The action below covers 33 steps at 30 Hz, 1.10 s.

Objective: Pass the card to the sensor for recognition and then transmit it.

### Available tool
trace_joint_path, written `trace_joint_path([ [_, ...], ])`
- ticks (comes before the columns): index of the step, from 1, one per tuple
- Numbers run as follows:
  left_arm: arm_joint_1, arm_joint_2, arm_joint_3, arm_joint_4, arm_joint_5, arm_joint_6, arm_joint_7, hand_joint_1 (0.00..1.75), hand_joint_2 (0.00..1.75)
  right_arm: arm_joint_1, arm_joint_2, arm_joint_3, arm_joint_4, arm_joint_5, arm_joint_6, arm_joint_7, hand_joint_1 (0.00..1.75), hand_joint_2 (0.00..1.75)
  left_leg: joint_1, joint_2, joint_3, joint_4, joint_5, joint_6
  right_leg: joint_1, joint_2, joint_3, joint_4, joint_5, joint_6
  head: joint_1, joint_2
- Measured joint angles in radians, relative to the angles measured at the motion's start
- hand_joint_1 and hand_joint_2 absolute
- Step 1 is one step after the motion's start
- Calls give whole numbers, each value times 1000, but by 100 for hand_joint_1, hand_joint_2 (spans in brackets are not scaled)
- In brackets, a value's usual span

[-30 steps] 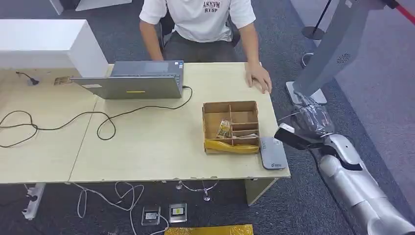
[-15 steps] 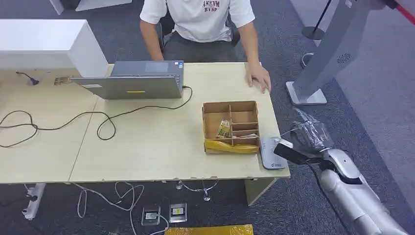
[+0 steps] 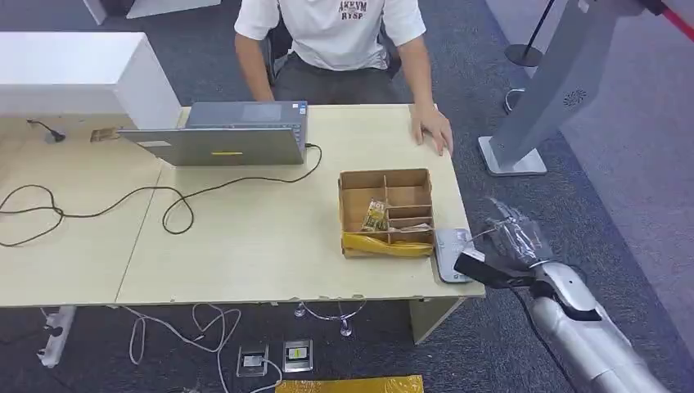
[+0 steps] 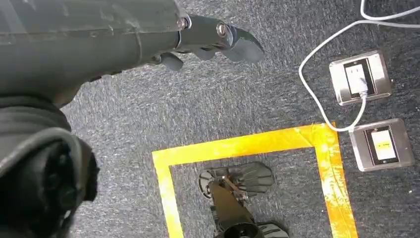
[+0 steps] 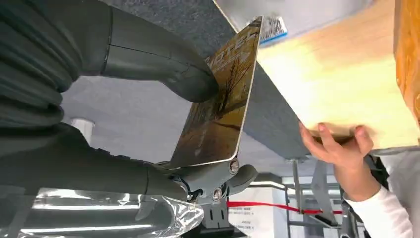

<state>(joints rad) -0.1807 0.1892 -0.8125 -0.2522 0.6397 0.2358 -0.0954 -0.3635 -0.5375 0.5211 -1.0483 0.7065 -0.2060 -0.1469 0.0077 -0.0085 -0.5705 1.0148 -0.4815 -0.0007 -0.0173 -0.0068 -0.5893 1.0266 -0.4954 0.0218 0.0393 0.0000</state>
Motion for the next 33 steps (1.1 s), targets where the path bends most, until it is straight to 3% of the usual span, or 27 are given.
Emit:
trace_joint_path([
  [33,1,-2,0,4,20,1,8,0,0,10,1,34,-34,60,56,9,175,175,0,0,0,0,0,0,0,0,0,0,0,0,0,0],
])
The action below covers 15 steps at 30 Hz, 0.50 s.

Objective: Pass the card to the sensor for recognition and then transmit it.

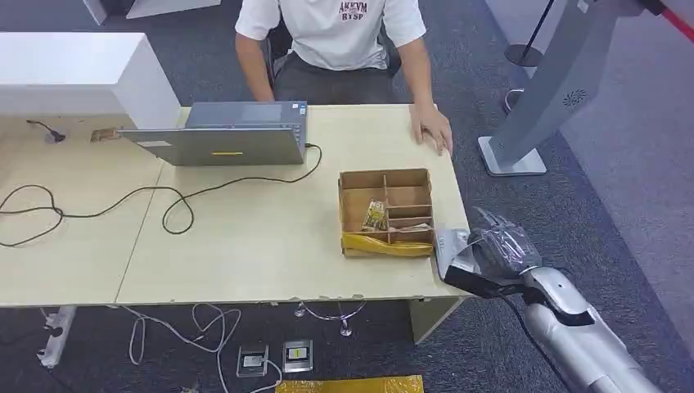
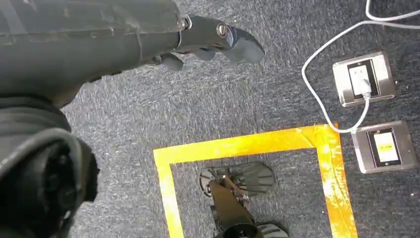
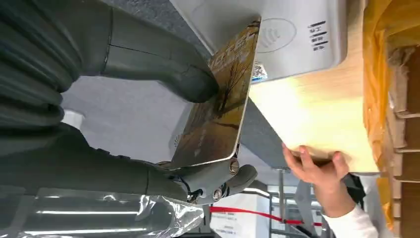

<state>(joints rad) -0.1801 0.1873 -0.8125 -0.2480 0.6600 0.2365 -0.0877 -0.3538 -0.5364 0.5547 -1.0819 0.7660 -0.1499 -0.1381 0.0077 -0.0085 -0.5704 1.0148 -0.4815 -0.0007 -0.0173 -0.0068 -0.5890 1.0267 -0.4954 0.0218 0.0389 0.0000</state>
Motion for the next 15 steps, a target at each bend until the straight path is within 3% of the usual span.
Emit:
trace_joint_path([
  [15,4,-3,0,6,1,0,0,0,0,-8,0,16,3,12,7,-3,175,175,0,0,0,0,0,0,0,0,0,0,0,0,0,0],
])
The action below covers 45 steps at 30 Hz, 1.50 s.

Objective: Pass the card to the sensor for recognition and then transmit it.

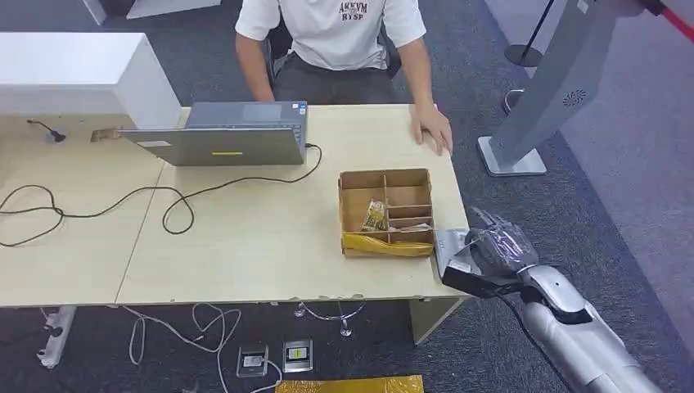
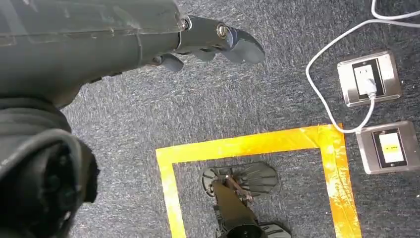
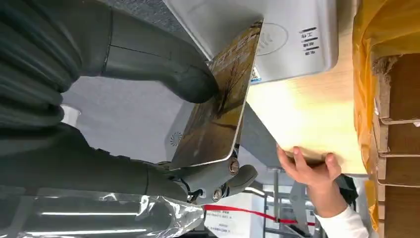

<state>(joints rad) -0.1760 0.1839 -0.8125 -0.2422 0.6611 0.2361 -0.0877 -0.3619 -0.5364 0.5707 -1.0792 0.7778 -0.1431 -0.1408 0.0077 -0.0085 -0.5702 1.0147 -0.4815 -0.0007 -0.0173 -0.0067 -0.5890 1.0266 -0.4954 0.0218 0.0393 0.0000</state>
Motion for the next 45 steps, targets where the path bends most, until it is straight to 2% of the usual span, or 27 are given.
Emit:
trace_joint_path([
  [26,11,-5,0,7,19,6,-1,0,0,-48,0,20,8,44,8,-9,175,175,0,0,-1,0,0,0,0,0,0,1,0,0,0,0],
  [29,15,-6,0,7,30,5,-2,0,0,-114,-2,18,8,68,10,-32,175,175,0,1,0,0,0,0,0,2,0,1,1,0,0,0],
  [34,17,-7,0,7,43,3,-17,0,0,-298,-3,7,34,111,-7,-139,175,175,-1,2,-1,0,1,0,-1,2,-2,1,1,0,0,0],
  [38,11,-10,0,7,40,4,-29,0,0,-477,-3,-8,99,117,-60,-191,175,175,-1,2,-1,0,1,1,-1,1,-2,1,1,0,0,0],
  [42,-4,-14,0,7,22,4,-29,0,0,-578,5,-18,156,124,-111,-241,175,175,-1,2,-2,0,1,1,-1,1,-2,1,1,0,0,0],
  [45,-20,-19,-3,7,8,3,-28,0,0,-661,40,-16,219,145,-137,-267,175,175,-1,2,-2,0,1,0,-1,2,-2,2,1,0,0,0],
])
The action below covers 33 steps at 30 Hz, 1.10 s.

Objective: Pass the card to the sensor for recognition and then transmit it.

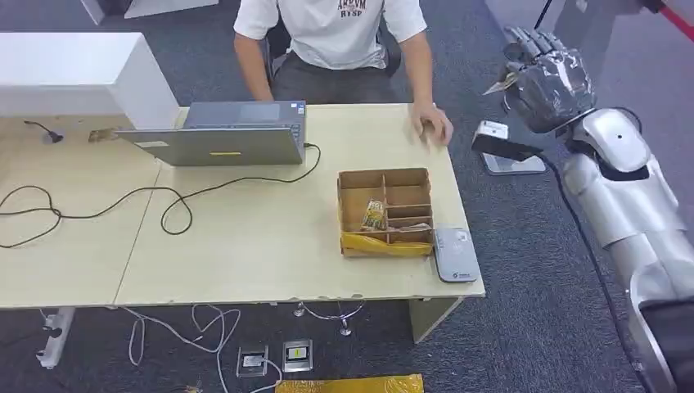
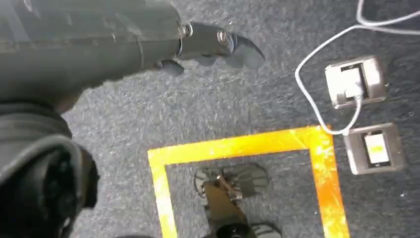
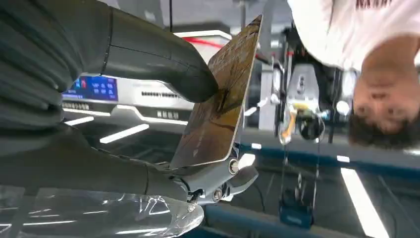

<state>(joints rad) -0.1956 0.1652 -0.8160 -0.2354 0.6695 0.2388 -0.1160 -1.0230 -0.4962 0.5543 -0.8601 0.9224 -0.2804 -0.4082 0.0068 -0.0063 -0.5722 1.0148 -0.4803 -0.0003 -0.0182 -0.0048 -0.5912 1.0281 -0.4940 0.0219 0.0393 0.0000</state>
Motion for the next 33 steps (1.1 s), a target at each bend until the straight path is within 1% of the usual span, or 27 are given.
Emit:
trace_joint_path([
  [3,-16,-4,-1,0,-12,-8,7,0,0,-49,45,6,45,18,0,-9,175,175,0,-1,0,0,0,0,0,-1,0,0,0,0,0,0],
  [6,-23,-5,-3,0,-22,-10,15,0,0,-76,83,14,83,26,1,-22,175,175,1,-1,0,0,0,0,1,-1,0,0,0,0,0,0],
  [9,-32,-6,-11,0,-35,-18,22,0,0,-95,137,19,129,30,2,-34,175,175,1,-1,0,0,0,0,1,0,0,1,0,0,0,0],
  [12,-43,-8,-20,0,-44,-22,29,0,0,-114,189,25,179,30,5,-32,175,175,1,-1,0,0,0,0,1,-1,0,0,0,0,0,0],
  [18,-49,-10,-26,0,-50,-24,39,0,0,-134,270,37,266,25,24,-25,175,175,1,-1,0,0,0,0,1,0,0,0,0,0,0,0],
  [23,-54,-10,-35,0,-52,-29,41,0,0,-147,315,46,323,24,32,-19,175,175,1,-1,0,0,0,0,1,-1,0,0,0,0,0,0],
  [27,-55,-10,-42,0,-58,-34,52,0,0,-155,339,53,359,22,40,0,175,175,1,-1,0,0,0,0,1,-1,0,0,0,0,0,0],
  [33,-59,-10,-50,0,-61,-35,61,0,0,-152,354,58,407,10,41,12,175,175,1,-1,0,0,0,0,1,-1,0,0,0,0,0,0],
])
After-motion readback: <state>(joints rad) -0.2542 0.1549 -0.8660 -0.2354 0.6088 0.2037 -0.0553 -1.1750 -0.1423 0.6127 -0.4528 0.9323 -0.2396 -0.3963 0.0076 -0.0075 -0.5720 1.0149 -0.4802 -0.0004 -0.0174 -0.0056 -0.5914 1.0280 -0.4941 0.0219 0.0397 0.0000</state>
